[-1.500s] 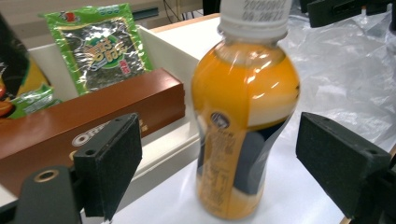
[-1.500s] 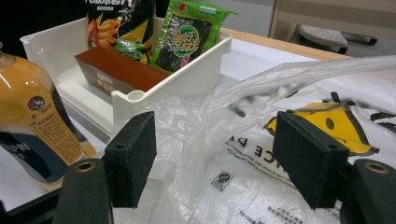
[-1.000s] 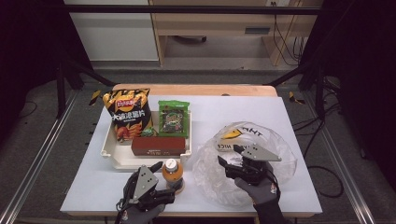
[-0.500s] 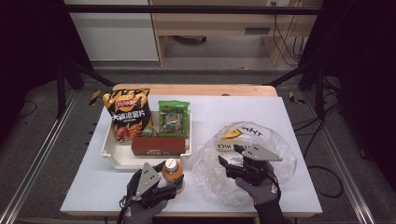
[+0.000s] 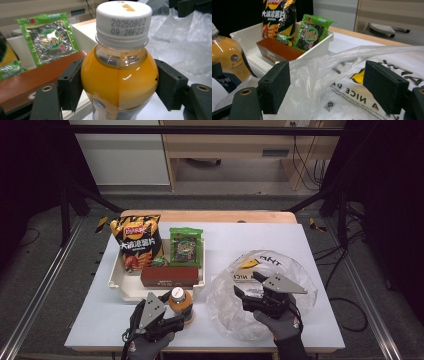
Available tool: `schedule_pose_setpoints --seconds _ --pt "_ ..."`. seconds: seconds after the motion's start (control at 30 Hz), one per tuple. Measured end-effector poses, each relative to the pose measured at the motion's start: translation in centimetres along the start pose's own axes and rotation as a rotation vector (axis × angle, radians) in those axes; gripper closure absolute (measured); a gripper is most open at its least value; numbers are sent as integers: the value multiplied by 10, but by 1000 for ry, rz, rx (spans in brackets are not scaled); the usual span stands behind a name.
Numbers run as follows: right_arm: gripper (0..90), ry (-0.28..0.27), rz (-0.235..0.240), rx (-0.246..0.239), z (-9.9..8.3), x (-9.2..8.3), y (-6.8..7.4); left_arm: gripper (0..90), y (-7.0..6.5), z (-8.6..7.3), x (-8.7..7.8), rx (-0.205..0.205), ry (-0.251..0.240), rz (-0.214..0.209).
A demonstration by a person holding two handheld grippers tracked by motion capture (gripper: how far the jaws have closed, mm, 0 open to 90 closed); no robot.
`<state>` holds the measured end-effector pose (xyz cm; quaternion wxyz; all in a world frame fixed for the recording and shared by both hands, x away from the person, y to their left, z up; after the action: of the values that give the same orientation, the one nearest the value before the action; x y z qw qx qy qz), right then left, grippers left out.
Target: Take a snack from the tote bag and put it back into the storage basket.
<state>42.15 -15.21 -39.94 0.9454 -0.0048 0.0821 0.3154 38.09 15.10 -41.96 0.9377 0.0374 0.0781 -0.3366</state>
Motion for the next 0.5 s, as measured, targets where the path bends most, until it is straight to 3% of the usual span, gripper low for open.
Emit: schedule_pose_setpoints --seconds 0.2,0.5 --pt "197 -49 -37 14 9 -11 -9 295 10 12 -10 -13 -19 10" --pt "186 -63 -113 44 10 -22 -31 295 29 25 -20 -35 -34 42"
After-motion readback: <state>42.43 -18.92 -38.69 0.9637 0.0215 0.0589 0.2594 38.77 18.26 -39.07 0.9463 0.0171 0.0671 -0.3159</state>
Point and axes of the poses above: each handheld gripper's, and its own axes: x roughly forward along the jaws, z roughly out of its top, y roughly to its left, the point moved 2 cm from there along x, roughly forward along the jaws, and after that the axes turned 10 degrees about -y, right-handed, at the moved point
